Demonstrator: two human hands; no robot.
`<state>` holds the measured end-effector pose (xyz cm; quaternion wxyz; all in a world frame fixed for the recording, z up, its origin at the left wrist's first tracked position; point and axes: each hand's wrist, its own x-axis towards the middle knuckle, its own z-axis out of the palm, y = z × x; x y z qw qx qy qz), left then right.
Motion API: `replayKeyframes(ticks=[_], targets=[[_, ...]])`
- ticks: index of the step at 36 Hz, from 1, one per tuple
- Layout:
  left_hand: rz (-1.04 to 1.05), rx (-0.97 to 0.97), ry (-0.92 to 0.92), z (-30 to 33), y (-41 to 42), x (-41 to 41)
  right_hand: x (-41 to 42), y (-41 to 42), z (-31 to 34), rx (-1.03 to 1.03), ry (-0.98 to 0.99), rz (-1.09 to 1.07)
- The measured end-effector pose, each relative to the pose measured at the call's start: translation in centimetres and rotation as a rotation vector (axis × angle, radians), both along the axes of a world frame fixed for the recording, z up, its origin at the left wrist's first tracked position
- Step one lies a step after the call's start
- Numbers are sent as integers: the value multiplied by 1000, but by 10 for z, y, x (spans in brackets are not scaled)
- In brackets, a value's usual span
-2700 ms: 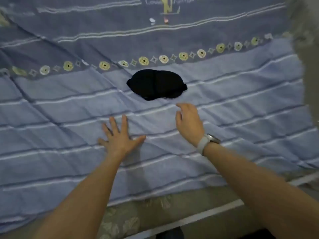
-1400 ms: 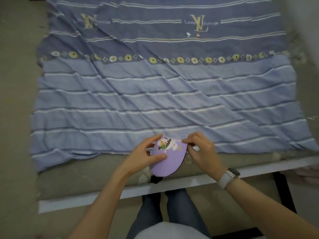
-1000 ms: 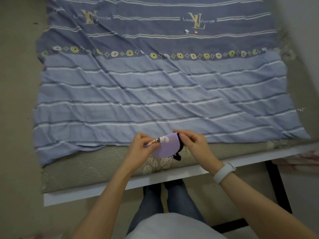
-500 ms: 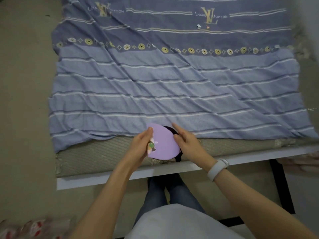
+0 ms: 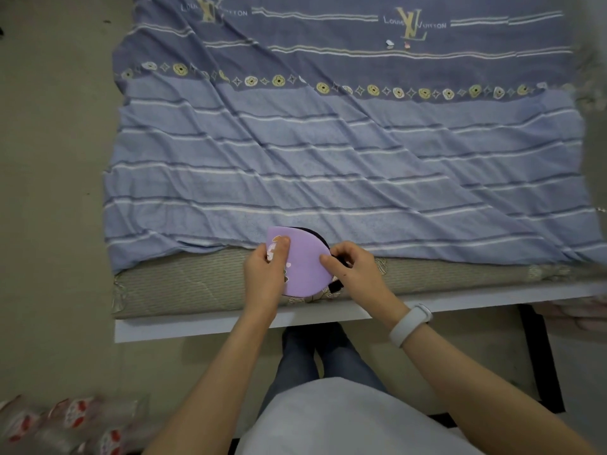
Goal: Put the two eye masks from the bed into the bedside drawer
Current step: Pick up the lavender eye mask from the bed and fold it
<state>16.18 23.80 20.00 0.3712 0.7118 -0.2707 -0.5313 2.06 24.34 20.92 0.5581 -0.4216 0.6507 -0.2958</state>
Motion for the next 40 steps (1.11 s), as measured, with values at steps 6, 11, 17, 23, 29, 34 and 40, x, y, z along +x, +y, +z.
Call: replayKeyframes(ticks=[6, 11, 17, 23, 29, 34, 40], targets=[[-12, -88, -161, 4, 2, -13, -1, 4, -1, -103, 40, -43], [-37, -91, -176, 4, 5, -18, -6, 9, 0, -151, 108, 6], [-62, -88, -169, 3, 8, -24, -12, 7, 1, -138, 31, -131], [-51, -130, -167, 10, 10, -39, -15, 3, 4, -24, 54, -147], [-159, -179, -278, 3, 12, -42, -17, 4, -1, -25, 97, -20], [-177, -193, -300, 7, 11, -42, -20, 2, -3, -140, 198, 12], [-72, -101, -325, 10, 9, -24, -22, -14, -7, -286, 279, 283]])
